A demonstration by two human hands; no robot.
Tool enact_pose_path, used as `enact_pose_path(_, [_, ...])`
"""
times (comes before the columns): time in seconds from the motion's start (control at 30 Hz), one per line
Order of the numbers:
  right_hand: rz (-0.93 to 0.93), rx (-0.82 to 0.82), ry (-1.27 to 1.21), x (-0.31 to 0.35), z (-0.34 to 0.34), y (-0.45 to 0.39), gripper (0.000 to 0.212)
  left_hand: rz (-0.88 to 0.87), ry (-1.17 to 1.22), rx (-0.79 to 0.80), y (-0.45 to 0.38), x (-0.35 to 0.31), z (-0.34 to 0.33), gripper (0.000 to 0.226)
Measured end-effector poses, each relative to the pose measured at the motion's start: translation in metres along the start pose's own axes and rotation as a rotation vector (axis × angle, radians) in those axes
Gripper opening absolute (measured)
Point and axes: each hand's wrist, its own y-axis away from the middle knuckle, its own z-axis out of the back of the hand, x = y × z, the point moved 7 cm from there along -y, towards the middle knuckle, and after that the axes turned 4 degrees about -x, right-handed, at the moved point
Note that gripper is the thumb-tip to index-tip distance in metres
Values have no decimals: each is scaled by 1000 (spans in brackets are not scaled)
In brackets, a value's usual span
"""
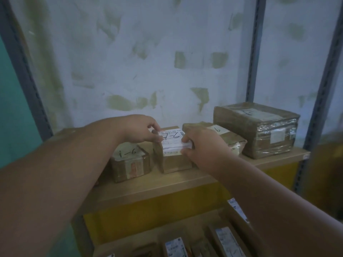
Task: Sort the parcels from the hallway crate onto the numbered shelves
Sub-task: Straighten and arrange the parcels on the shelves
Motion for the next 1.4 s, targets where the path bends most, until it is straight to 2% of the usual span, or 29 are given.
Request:
enact_pose_path(0.3, [69, 21, 13, 2, 10, 2, 26, 21, 77, 33, 6, 2, 0, 40])
enact_pose_path(0.53, [97, 29, 61, 5, 15, 4, 25, 32, 146, 1, 9, -3, -4, 35])
enact_pose_path(0.9, [130, 57, 118, 3, 13, -1, 20, 44, 125, -26, 13, -8, -3, 36])
enact_pose_path(1.1, [175, 86, 74, -3, 19, 0, 28, 93, 96, -20, 18, -7, -1, 43])
enact_pose_path(1.23, [171, -25, -16, -8, 39, 6, 16, 147, 12, -123, 26, -6, 19, 53])
enact_pose_path(1.33, [182, -87, -111, -3, 49, 21, 16, 159, -81, -113, 40, -1, 24, 45])
enact_pose_path(1.4, [225, -105, -178, 11, 50, 36, 23, 161, -120, -127, 52, 5, 29, 42])
